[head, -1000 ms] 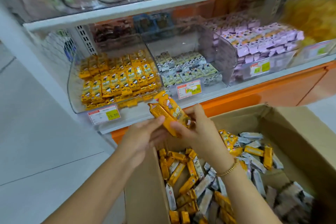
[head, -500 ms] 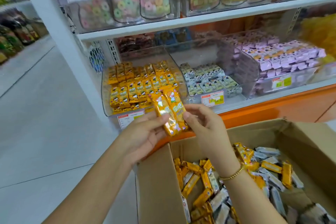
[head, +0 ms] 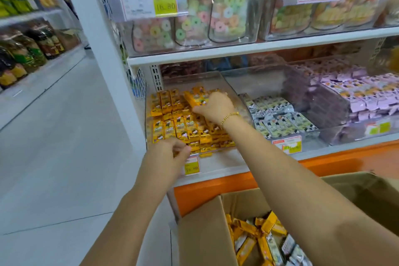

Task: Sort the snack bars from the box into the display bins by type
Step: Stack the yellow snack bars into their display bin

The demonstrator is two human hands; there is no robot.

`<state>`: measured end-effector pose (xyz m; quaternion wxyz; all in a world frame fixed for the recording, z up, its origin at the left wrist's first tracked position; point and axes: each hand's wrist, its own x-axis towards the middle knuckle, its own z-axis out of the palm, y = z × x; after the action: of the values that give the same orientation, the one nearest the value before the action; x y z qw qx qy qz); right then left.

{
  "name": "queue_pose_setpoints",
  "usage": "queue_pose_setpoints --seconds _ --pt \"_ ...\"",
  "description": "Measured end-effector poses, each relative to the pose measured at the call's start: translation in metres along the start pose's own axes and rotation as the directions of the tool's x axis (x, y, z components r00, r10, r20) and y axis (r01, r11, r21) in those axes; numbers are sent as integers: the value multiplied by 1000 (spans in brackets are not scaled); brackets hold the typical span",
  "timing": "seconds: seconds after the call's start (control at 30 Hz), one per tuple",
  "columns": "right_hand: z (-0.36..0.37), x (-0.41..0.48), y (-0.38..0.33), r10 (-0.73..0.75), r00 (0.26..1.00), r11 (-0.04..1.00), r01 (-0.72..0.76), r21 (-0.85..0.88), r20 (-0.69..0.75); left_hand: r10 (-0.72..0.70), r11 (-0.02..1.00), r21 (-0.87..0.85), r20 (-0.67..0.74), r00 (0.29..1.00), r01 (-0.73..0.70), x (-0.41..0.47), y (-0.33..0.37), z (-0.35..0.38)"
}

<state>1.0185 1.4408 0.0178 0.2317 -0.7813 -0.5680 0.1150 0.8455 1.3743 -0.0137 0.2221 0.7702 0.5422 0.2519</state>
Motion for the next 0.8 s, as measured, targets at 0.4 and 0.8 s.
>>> queue_pose_setpoints --seconds 0.4,0.8 --pt "-5 1 6 -256 963 965 260 42 -77 156 979 123 74 985 -164 -18 2 29" --pt "25 -166 266 -149 930 973 198 -118 335 173 948 155 485 857 -279 -93 25 171"
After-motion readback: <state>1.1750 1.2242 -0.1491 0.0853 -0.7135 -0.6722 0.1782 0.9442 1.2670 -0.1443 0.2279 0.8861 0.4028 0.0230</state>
